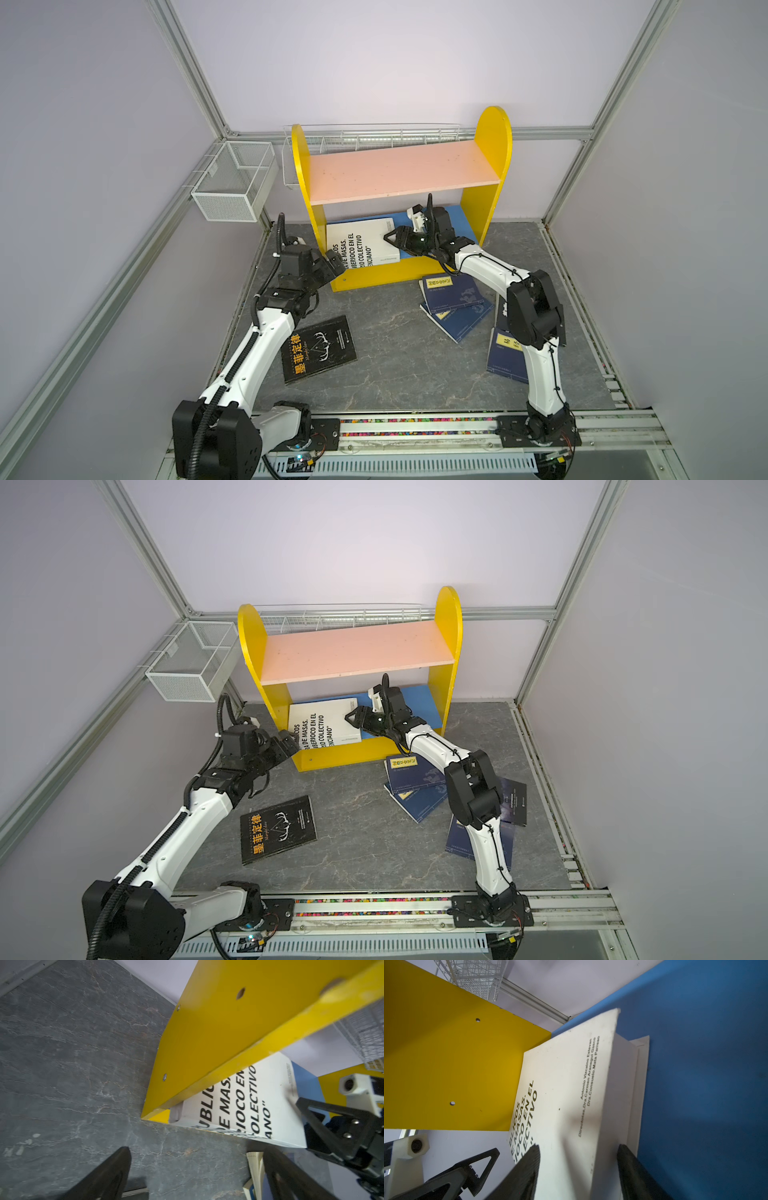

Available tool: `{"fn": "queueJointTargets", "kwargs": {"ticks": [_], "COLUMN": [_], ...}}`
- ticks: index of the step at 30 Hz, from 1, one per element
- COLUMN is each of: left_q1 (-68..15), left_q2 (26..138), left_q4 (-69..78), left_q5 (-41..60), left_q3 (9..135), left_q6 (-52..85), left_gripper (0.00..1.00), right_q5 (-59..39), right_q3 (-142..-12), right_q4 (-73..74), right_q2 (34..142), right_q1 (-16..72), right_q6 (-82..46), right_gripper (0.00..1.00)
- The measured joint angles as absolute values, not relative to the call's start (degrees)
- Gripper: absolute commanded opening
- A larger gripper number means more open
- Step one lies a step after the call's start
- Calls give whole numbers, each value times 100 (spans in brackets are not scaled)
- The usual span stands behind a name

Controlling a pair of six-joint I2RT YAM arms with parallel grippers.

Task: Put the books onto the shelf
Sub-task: 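Open and withdraw the left gripper while the right gripper holds the book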

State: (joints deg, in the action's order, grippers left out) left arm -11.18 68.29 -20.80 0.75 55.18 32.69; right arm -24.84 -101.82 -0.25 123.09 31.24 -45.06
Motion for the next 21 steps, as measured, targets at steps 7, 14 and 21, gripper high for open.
{"fn": "queueJointTargets", "kwargs": {"ticks": [7,14,21], "left_q1": [-1120,-1120,-1120], "left_q2": [6987,7424,7625], "left_q4": [-2078,-1732,-1192], "left_q5": [10,-132,-499], "left_q3": [5328,5142,5142], "left_q6": [2449,2073,2139], "left_gripper": [100,98,89], "right_q5": [-2416,-2386,-2381], "right_q3": [-10602,-10632,-10659], "right_q4": [-191,-193,-215], "right_q2": [12554,12606,12615], "right_q1": [3122,3122,3122], "right_q6": [-4466,-4453,-4451], "right_gripper": [62,62,62]}}
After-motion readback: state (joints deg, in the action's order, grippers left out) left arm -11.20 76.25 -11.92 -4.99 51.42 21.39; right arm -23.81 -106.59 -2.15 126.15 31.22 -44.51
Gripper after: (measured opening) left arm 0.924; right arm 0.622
